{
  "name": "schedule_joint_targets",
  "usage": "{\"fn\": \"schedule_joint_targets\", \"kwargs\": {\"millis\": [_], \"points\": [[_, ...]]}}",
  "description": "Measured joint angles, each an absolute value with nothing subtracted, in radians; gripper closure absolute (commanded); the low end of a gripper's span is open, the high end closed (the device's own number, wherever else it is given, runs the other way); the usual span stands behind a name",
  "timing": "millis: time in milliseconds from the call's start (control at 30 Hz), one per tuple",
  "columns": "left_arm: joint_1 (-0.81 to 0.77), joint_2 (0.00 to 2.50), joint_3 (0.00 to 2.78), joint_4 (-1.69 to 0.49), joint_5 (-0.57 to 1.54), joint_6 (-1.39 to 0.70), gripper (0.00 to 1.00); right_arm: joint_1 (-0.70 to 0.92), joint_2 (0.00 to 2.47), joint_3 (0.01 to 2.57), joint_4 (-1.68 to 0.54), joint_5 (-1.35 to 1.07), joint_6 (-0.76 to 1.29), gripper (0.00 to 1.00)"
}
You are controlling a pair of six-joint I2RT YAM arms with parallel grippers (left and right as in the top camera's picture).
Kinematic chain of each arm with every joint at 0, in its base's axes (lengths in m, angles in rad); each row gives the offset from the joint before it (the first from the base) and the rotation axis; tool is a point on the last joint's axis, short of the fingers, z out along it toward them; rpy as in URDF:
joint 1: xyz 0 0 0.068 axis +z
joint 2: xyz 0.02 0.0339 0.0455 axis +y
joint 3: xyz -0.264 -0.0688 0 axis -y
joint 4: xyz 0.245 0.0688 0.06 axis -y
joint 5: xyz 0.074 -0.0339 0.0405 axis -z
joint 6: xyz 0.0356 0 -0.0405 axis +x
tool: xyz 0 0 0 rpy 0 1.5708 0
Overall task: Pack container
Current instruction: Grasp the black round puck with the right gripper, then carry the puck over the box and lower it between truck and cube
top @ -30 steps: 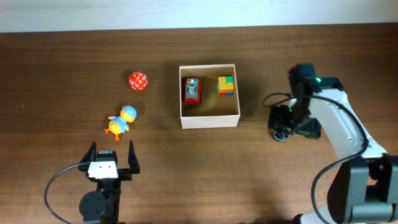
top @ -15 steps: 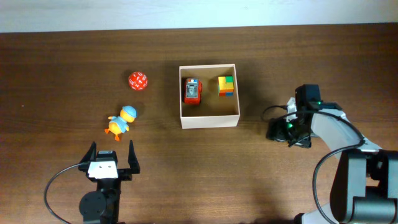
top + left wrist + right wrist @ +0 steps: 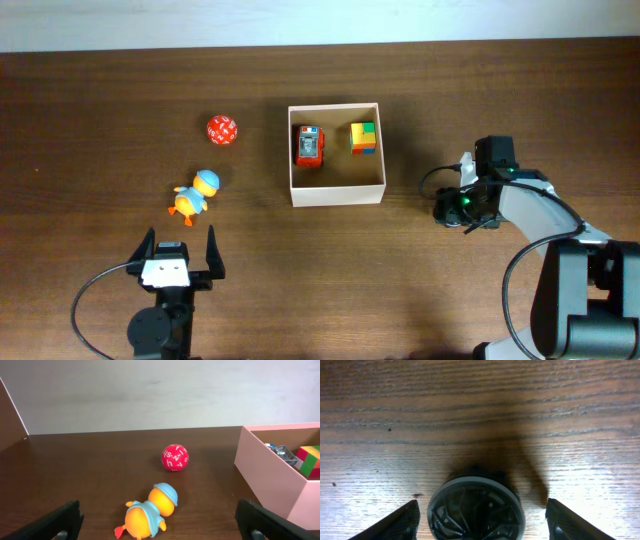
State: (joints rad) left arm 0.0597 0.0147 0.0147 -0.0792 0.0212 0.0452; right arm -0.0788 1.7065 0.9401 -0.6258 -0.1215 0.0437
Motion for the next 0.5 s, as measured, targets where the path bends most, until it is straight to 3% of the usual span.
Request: {"fn": "schedule_joint_targets", "kwargs": {"millis": [500], "points": [[0.060,0.015,0.015,-0.079,0.021,0.045,0.01,-0.079,1.707,0.939,-0.614,-0.109,-0.003,0.55]]}}
